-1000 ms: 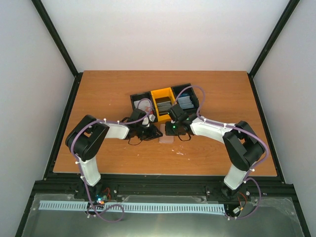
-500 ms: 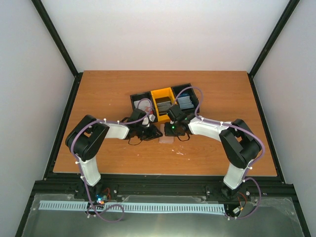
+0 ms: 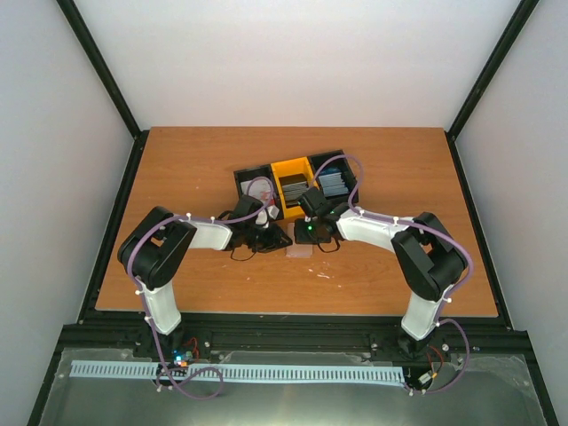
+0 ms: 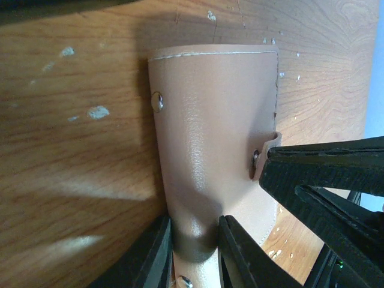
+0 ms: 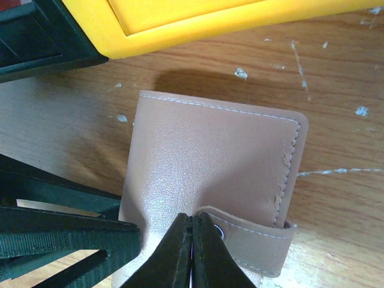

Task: Put the credit cards into the card holder
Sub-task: Close the card holder at the center of the board.

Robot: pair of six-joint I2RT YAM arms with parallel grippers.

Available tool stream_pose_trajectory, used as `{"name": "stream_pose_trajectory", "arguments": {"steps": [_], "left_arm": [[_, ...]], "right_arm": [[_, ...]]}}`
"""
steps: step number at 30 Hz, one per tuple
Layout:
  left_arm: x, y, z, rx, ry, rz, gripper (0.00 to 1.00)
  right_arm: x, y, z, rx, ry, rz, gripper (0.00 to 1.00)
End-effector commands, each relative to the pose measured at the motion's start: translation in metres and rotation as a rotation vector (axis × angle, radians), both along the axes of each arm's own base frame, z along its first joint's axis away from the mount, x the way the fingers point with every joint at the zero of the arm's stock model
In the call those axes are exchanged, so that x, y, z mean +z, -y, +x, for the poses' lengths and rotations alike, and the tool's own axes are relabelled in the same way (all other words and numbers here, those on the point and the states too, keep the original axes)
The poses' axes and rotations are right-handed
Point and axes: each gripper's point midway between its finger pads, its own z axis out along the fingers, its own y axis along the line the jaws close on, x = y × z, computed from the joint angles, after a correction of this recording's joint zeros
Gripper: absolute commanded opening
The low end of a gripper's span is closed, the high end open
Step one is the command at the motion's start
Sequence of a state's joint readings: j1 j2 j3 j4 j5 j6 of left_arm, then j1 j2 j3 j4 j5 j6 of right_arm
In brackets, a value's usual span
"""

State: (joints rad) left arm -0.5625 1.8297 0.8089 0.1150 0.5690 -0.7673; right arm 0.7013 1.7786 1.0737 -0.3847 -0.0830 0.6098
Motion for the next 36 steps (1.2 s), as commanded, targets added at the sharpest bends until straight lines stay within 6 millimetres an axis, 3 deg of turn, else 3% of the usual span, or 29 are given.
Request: {"name": "stream_pose_trajectory", "arguments": {"steps": [1, 7, 14, 36], "left_arm": [[-0.058, -0.039, -0.027, 0.041, -0.122, 0.227, 0.24], [-0.058, -0.039, -0.027, 0.041, -0.123, 0.227, 0.24], [-0.059, -0.039, -0.027, 0.040, -0.125, 0.227, 0.24], [-0.059, -0.039, -0.028, 0.038, -0.123, 0.227, 0.24]], "right_arm": [[-0.001, -0.002, 0.002, 0.005, 0.004, -0.013, 0.03], [0.003, 0.000, 0.002, 0.002, 0.016, -0.027, 0.11], [0.012, -0.002, 0.007, 0.001, 0.041, -0.038, 0.14], [-0.011, 0.004, -0.002, -0.006, -0.012, -0.102, 0.12]]}}
